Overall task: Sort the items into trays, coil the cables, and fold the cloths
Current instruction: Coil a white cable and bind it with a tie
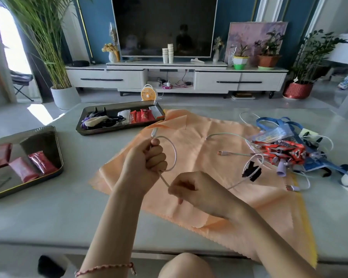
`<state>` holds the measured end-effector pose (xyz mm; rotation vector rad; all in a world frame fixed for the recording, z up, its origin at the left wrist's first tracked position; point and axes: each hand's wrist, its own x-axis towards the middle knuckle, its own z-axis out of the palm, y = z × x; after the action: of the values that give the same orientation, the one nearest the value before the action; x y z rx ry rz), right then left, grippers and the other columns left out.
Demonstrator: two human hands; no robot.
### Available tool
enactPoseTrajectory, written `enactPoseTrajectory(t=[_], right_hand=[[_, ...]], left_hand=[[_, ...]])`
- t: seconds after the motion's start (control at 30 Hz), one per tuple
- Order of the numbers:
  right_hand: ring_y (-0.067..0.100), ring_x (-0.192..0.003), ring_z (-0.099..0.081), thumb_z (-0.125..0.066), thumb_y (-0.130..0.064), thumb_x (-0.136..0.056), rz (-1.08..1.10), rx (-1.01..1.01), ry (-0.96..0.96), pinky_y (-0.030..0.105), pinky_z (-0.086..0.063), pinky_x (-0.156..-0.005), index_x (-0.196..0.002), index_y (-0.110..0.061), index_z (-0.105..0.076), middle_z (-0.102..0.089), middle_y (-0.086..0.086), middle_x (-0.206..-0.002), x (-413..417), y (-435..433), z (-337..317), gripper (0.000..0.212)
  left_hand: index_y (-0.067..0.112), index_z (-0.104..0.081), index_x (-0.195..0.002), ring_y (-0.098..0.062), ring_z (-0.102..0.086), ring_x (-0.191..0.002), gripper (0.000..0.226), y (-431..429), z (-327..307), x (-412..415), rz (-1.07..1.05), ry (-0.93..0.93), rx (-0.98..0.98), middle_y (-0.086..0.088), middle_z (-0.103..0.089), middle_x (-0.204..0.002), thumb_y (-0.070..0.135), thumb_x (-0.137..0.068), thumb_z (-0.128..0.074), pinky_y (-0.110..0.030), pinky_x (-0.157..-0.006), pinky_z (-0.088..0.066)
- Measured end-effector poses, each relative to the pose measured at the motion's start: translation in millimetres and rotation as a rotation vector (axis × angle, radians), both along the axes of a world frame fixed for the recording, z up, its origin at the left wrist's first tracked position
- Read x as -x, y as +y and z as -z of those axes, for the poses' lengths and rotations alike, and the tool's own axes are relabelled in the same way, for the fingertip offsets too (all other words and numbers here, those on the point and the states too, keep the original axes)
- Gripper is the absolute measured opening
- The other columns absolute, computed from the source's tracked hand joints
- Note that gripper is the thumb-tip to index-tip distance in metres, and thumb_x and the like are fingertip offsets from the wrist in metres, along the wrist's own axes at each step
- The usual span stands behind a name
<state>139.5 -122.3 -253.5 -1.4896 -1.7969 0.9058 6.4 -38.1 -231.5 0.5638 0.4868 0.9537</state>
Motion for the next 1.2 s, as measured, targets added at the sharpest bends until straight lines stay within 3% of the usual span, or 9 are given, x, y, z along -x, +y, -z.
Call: enactPoseTrajectory(t=[0.2,0.43,0.53,0.67,0.77,0.87,1.0,1.13,1.2], right_hand=[[0.001,-0.059,-0.053,-0.06,-0.021,-0.091,-0.05,0.036,0.059,0.011,-0.039,-0.063,-0.076,-0.024,-0.069,-0.058,-0.008,-0.057,-4,4,4,0.017],[0.002,-0.047,-0.046,-0.056,-0.021,-0.093,-0.119,0.262,0.09,0.013,-0.037,-0.048,-0.079,-0.022,-0.07,-0.059,-0.009,-0.057,-22,10,11,0.02],[0.002,-0.046,-0.046,-0.057,-0.024,-0.092,-0.041,0.306,0.009,0.014,-0.037,-0.045,-0.079,-0.02,-0.07,-0.059,-0.009,-0.058,-36,16,15,0.019],[0.012,-0.05,-0.041,-0.069,-0.034,-0.081,0.262,0.074,-0.163,0.021,-0.032,-0.046,-0.067,0.003,-0.062,-0.05,0.004,-0.054,-39,31,19,0.04],[0.019,-0.059,-0.052,-0.073,-0.037,-0.074,0.525,-0.094,-0.18,0.028,-0.039,-0.056,-0.067,-0.002,-0.063,-0.057,0.004,-0.057,-37,36,20,0.037],[0.02,-0.069,-0.06,-0.07,-0.033,-0.077,0.602,-0.22,-0.155,0.03,-0.046,-0.064,-0.067,-0.009,-0.064,-0.062,-0.002,-0.061,-31,34,15,0.027],[0.021,-0.069,-0.056,-0.059,-0.024,-0.087,0.509,-0.33,-0.151,0.033,-0.046,-0.065,-0.068,-0.013,-0.057,-0.06,-0.001,-0.067,-15,27,9,0.022],[0.025,-0.081,-0.056,-0.044,-0.021,-0.093,0.423,-0.446,-0.278,0.037,-0.045,-0.071,-0.096,-0.011,-0.063,-0.053,0.003,-0.096,3,21,13,0.021],[0.027,-0.082,-0.058,-0.041,-0.021,-0.093,0.372,-0.463,-0.314,0.037,-0.047,-0.069,-0.113,-0.017,-0.06,-0.049,0.002,-0.101,9,19,18,0.028]], left_hand=[[0.017,-0.039,-0.065,-0.005,-0.02,-0.029,0.027,6,6,9,0.02,-0.115,0.06,0.007,-0.025,-0.04,0.012,-0.09,-0.031,-0.015,-0.037,-0.014],[0.015,-0.046,-0.057,-0.006,-0.008,-0.041,0.021,10,-5,25,0.01,-0.208,0.047,0.01,-0.013,-0.049,0.008,-0.076,-0.042,-0.018,-0.037,-0.015],[0.012,-0.049,-0.062,-0.004,-0.013,-0.039,0.016,9,-7,36,0.216,-0.316,0.093,0.01,-0.017,-0.049,0.001,-0.073,-0.054,-0.018,-0.038,-0.009],[0.012,-0.051,-0.07,-0.005,-0.015,-0.035,0.012,-17,2,14,0.461,-0.001,0.042,0.009,-0.019,-0.047,0.009,-0.081,-0.055,-0.016,-0.034,-0.015],[0.013,-0.047,-0.071,-0.002,-0.02,-0.028,0.025,-26,20,-9,0.273,0.37,-0.03,0.009,-0.028,-0.041,0.016,-0.095,-0.037,-0.014,-0.03,-0.014],[0.01,-0.05,-0.074,-0.004,-0.029,-0.028,0.033,-28,33,-26,0.076,0.584,-0.114,0.004,-0.051,-0.043,0.017,-0.1,-0.031,-0.012,-0.03,-0.021],[0.0,-0.054,-0.082,-0.01,-0.054,-0.035,0.036,-33,39,-43,-0.076,0.629,-0.136,-0.003,-0.062,-0.047,0.017,-0.102,-0.03,-0.014,-0.035,-0.039],[0.008,-0.054,-0.068,-0.006,-0.044,-0.032,0.038,-24,36,-49,-0.237,0.658,-0.115,0.006,-0.048,-0.035,0.015,-0.1,-0.036,-0.014,-0.035,-0.034],[0.009,-0.052,-0.065,-0.011,-0.045,-0.044,0.037,-14,33,-50,-0.261,0.585,-0.035,0.002,-0.05,-0.043,0.015,-0.098,-0.039,-0.022,-0.045,-0.034]])
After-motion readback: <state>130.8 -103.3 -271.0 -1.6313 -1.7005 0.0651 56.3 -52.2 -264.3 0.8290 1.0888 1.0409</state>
